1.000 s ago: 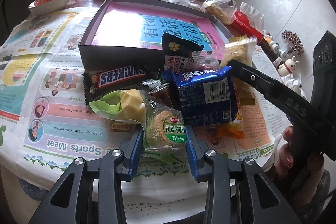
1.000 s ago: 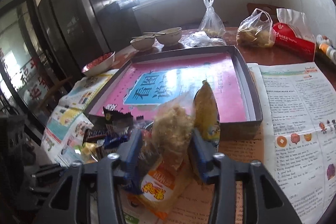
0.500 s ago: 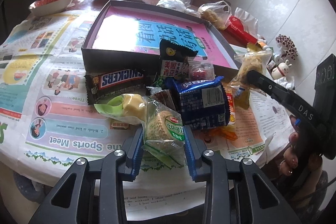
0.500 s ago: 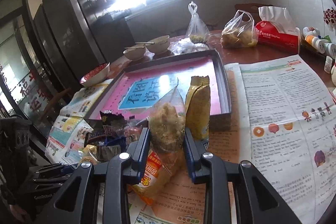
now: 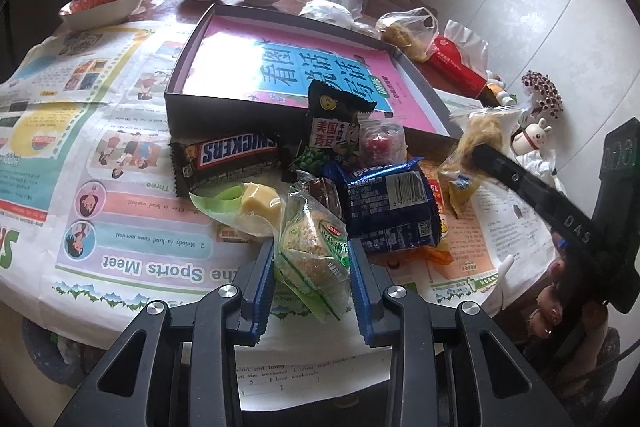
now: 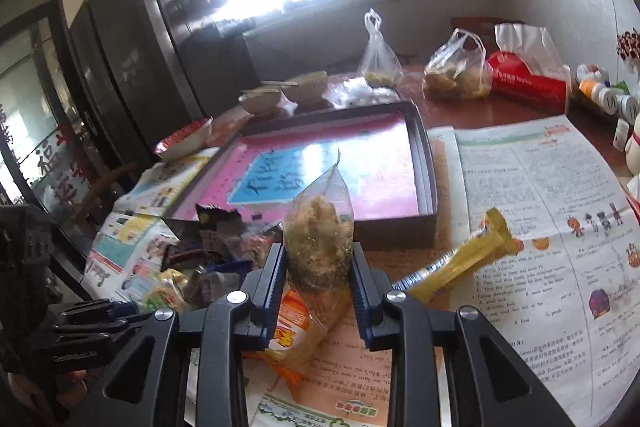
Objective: Organize snacks
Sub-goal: 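Close left tool on the green-bagged bun while right tool grips the floss-bread bag, then lift the green-bagged bun with left tool while right tool carries floss bread over the box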
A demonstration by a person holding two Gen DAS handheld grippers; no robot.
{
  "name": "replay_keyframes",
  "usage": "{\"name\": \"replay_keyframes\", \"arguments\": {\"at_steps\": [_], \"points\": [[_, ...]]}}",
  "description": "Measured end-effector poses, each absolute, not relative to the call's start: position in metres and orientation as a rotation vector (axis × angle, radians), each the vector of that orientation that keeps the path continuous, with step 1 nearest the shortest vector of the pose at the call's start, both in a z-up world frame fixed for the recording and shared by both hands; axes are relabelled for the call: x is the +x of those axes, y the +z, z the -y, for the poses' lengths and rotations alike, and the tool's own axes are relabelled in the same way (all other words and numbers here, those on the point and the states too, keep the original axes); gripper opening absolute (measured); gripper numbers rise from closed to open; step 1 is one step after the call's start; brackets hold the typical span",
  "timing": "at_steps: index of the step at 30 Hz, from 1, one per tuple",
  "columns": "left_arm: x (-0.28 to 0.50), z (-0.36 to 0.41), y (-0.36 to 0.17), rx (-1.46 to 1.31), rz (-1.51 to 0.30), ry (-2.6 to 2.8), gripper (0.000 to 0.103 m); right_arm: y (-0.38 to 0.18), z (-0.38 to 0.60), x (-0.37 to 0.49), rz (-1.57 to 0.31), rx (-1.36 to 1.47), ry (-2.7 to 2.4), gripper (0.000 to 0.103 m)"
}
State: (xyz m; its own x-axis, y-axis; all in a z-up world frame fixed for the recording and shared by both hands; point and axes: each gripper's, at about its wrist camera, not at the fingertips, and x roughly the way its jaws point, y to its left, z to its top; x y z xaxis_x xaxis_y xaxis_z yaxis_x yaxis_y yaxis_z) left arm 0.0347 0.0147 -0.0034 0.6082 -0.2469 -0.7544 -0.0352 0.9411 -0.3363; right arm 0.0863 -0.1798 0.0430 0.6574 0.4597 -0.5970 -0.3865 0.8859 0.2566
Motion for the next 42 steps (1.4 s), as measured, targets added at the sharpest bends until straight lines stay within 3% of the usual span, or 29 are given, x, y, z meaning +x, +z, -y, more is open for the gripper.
{"name": "replay_keyframes", "arguments": {"at_steps": [12,22,35,42], "points": [[0.031,-0.025,0.011,-0.349,-0.868,-0.121,0.026,0.06,0.179,0.096,-0.66,0.118,0.473,0.031],[0.043,-0.026,0.012,-0.353,-0.867,-0.126,0.026,0.051,0.175,0.105,-0.689,0.114,0.477,0.031],[0.044,-0.035,0.006,-0.328,-0.837,-0.07,0.032,0.049,0.173,0.106,-0.701,0.112,0.483,0.031],[0.043,-0.046,-0.001,-0.332,-0.85,-0.018,0.049,0.048,0.174,0.106,-0.705,0.119,0.491,0.031]]}}
